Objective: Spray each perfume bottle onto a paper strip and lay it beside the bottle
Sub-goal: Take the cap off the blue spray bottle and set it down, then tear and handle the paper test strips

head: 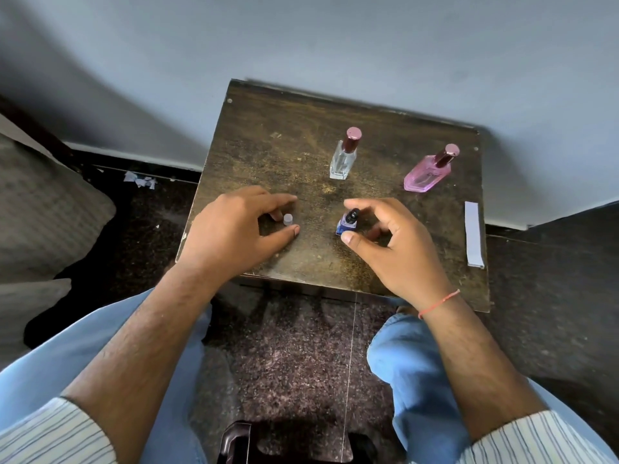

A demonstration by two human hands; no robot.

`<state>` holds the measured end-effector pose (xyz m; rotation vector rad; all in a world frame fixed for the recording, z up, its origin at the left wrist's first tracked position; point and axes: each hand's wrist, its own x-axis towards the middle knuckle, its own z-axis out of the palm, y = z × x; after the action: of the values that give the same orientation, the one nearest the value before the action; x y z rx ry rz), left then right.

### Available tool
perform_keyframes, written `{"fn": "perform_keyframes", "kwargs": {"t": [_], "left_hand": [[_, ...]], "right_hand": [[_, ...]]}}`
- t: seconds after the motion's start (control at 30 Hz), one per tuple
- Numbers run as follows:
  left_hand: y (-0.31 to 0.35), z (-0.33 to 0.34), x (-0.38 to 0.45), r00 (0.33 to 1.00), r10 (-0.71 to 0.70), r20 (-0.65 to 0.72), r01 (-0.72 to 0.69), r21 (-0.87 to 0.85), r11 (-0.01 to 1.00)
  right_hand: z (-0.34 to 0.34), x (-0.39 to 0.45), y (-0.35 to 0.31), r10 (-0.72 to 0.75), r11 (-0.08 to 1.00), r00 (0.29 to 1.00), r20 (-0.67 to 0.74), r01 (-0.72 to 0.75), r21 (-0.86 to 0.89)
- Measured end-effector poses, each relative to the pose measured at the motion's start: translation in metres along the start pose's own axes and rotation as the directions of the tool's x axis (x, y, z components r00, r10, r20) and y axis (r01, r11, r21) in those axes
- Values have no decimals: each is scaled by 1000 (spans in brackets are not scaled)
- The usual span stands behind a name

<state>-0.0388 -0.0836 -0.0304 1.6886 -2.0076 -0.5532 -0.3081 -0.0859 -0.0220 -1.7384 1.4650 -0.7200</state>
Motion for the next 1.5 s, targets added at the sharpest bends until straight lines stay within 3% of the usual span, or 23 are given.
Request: {"fn": "perform_keyframes", "kwargs": {"t": [0.17,0.33,0.53,0.73,1.0,1.07,1.17,1.23,1.37,1.5], "left_hand": [[16,-7,2,985,56,-161,-68,-67,995],[25,-7,3,971,95,-220,-123,-116,986],[35,-3,2,969,142,-202,-175,-155,972],[40,-1,7,965,180,-191,-212,-164,963],[37,-1,10,962,197,-187,-229,-166,959],[36,-1,10,962,195,-193,-229,-171,958],[36,-2,10,961,177,-212,-223,-219,950],[38,-2,10,963,160,-219,-216,-264,940],[45,5,12,981,97,-170,-163,-435,886],[45,9,15,993,103,-62,-119,-622,774]], "right_hand": [[-18,-4,10,7,998,1000,-9,-8,-58],[-63,-5,27,13,984,979,-202,-49,-174],[-123,-14,65,274,864,906,-324,-380,-330],[-132,-20,73,454,843,858,-241,-501,-195],[-137,-19,82,426,833,840,-336,-509,-215],[-134,-16,77,410,865,838,-360,-482,-138],[-119,-8,52,415,908,858,-302,-366,205],[-103,-3,30,349,904,903,-252,-254,344],[-73,-1,-8,184,870,974,-132,-99,483],[-53,-6,-28,113,843,993,-39,-75,533]]}}
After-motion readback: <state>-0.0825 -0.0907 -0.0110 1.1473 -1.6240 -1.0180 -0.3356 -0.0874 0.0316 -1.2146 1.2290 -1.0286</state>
